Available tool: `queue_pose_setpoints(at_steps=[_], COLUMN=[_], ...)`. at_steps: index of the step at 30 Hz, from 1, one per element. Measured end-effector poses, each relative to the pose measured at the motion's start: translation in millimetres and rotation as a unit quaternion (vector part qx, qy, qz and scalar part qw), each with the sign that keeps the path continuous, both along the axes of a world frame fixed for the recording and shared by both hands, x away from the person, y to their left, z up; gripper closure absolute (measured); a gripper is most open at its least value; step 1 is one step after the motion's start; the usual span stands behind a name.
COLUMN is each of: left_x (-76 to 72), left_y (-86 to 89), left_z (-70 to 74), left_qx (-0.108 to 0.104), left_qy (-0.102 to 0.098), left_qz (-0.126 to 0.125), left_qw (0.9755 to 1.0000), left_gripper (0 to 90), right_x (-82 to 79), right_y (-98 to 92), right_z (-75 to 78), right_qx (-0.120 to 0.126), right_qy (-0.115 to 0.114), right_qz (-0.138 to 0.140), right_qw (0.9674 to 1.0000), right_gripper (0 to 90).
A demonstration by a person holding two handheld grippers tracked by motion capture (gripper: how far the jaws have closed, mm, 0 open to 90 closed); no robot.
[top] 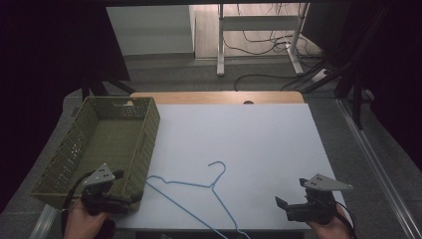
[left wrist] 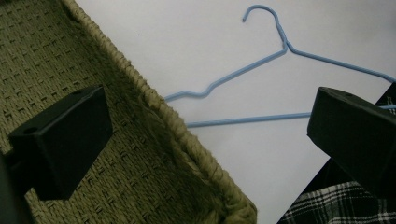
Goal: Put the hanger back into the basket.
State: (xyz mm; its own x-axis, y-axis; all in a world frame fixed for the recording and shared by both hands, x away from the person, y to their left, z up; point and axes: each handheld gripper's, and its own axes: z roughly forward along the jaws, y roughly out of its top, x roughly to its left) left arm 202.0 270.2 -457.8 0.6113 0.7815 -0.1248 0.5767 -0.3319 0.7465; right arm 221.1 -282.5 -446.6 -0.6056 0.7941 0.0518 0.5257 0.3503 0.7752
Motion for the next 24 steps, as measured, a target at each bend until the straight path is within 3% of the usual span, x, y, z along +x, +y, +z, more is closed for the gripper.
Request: queue_pose_setpoints(at_steps=[24], left_x=[-1.0], left_y=[1.0], left_z=[-0.9], left_qx=[-0.010], left_qy=[-0.009], left_qz=[-0.003], left_qw=[0.9999], left_gripper=[0.0], right_x=[3.2], right_y=[15.1], right_z=[-3.8], right_qx=[-0.021], right_qy=[0.015], right_qz=[0.009], right_qw=[0.9996], right_gripper=[0.0])
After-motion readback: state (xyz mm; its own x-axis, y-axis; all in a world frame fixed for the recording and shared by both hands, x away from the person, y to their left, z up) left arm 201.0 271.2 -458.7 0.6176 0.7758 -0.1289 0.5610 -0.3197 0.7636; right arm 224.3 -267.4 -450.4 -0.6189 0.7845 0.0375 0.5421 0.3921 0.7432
